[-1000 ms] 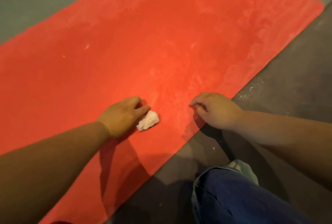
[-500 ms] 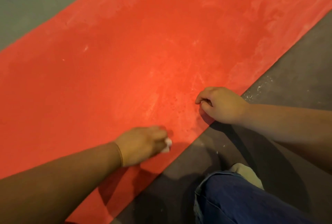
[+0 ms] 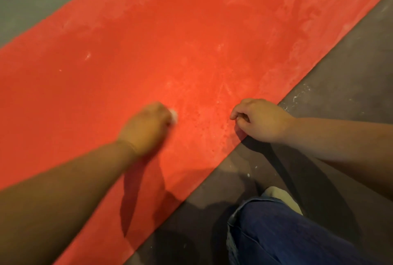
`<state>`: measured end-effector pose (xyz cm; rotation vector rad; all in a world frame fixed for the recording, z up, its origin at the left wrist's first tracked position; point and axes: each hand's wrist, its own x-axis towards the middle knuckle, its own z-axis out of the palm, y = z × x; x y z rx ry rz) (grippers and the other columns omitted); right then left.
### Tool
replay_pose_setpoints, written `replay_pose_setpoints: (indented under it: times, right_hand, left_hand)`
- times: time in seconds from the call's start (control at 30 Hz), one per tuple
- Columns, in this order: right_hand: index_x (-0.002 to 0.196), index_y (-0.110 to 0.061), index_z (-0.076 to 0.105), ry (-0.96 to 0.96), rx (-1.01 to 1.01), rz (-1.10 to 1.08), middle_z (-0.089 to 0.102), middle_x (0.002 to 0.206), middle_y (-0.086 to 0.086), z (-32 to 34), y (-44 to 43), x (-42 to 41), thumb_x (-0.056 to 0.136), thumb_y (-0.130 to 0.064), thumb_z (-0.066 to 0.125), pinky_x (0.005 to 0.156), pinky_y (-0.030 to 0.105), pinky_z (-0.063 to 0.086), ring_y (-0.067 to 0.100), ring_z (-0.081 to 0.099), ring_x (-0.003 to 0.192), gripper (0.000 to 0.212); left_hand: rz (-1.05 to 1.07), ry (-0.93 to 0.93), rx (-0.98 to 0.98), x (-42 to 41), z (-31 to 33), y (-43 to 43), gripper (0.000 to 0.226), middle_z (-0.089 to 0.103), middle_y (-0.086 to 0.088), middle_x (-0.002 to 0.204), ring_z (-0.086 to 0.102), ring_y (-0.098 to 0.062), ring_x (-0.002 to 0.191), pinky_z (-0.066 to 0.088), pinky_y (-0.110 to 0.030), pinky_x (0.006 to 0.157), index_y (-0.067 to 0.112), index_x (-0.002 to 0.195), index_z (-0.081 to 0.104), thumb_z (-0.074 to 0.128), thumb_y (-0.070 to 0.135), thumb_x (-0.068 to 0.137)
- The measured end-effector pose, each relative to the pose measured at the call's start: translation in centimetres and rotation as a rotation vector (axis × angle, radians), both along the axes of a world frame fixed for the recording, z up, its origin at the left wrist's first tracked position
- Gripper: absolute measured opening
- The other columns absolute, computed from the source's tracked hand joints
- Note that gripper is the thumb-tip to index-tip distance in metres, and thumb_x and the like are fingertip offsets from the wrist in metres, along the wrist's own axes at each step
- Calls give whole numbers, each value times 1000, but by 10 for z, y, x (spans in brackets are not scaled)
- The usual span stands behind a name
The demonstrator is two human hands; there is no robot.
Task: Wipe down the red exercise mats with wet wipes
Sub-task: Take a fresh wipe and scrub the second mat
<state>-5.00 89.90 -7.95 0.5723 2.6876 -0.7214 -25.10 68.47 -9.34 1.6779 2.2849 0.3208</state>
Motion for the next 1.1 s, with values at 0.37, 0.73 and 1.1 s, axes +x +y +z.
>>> replay_pose_setpoints:
  times: [0.37,0.73,1.1]
  right_hand:
    - [123,-24,58,-54,145,-56,46,136,5,0,8,22,98,-31,42,101,40,41,28,44,125,31]
    - [123,-22,60,5,163,-48,47,140,4,-4,11,34,97,-29,44,108,41,35,28,41,130,31]
    - [106,-17,64,70,189,-32,55,114,0,-8,27,23,90,-18,51,94,39,41,29,47,106,21]
  left_hand:
    - [-180,-184,79,110,3,-5,20,59,-15,85,59,-35,77,49,-38,61,5,83,64,50,20,87]
    - [469,-35,96,55,-7,12,12,58,-18,97,56,-36,88,35,-38,76,5,91,65,55,12,91]
    - [508,64,102,2,-10,32,17,55,-19,104,54,-38,97,39,-40,80,3,101,65,54,11,91]
